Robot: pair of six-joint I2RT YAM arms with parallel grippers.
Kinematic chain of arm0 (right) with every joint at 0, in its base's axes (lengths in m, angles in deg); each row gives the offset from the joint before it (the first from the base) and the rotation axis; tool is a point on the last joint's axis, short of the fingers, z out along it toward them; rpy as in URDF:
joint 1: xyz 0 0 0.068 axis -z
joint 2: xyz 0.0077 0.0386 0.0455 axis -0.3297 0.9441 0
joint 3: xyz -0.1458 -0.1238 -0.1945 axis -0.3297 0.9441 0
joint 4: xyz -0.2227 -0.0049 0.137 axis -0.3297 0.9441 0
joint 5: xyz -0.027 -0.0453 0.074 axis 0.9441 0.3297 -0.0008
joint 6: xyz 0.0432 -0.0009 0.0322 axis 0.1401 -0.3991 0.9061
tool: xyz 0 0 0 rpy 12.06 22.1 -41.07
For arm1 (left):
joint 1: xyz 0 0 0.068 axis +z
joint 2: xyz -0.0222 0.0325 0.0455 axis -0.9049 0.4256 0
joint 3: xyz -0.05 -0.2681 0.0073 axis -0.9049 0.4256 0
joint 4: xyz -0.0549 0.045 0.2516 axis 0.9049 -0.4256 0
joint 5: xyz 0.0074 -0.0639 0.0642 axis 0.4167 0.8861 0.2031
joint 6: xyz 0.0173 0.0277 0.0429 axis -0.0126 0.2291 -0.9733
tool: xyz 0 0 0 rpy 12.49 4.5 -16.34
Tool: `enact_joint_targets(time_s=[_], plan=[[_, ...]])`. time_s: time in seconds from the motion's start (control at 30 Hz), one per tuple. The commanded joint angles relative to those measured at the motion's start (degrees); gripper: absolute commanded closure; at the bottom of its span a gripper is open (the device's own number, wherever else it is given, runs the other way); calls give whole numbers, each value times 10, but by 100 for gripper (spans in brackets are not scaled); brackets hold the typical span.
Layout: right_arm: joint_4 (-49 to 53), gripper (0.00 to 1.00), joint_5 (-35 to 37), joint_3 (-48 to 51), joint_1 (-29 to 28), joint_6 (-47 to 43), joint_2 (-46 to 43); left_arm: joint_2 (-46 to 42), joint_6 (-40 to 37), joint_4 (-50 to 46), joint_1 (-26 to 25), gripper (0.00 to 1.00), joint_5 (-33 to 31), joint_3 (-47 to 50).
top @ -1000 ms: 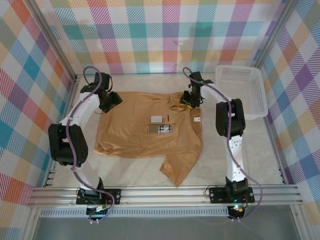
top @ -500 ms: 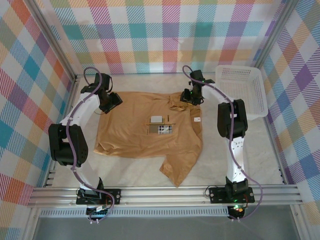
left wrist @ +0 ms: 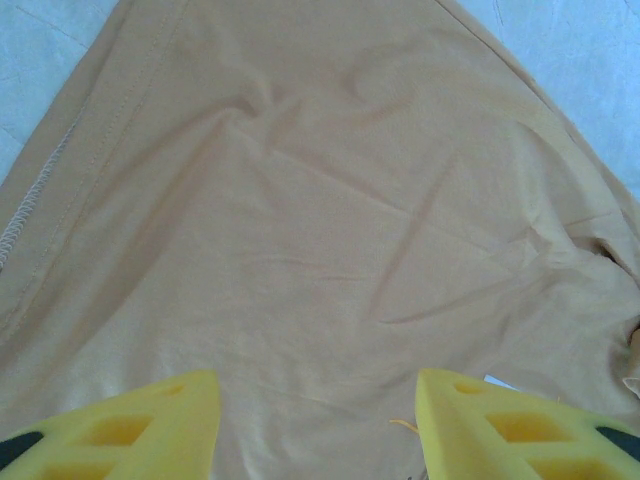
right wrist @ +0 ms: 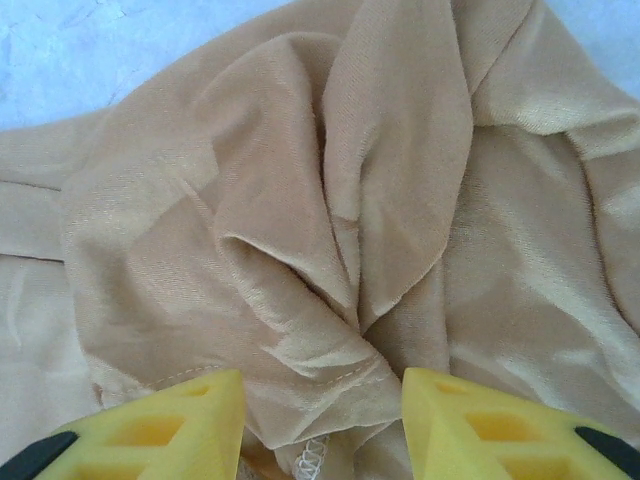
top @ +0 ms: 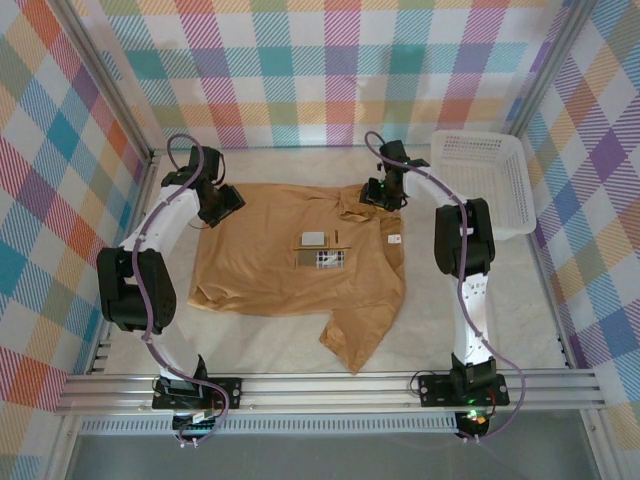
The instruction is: Fold the inside-out t-shirt
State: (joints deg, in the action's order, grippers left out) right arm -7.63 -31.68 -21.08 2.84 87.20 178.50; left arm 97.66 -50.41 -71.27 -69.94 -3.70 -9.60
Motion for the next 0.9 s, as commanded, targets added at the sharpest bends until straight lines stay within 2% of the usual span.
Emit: enact_joint_targets(time_s=[0.0,0.37,0.6,0.67,0.77,0.87], plan=[[1,55,-7,-16,2,-7,24,-12,-5,-4,2,46,8,1],[5,75,-3,-13,1,0,13,-11,-8,-8,1,47,8,-4],[39,80,13,-33,1,-7,-19,-9,-8,-10,1,47,8,-8],[48,86,10,-43,0,-9,-22,-9,-7,-11,1,47,9,-8],[61,88,9,-58,-4,-14,-22,-5,-8,-15,1,48,11,-10],[66,97,6,-65,-5,-14,-21,-6,-10,-17,1,48,9,-10]])
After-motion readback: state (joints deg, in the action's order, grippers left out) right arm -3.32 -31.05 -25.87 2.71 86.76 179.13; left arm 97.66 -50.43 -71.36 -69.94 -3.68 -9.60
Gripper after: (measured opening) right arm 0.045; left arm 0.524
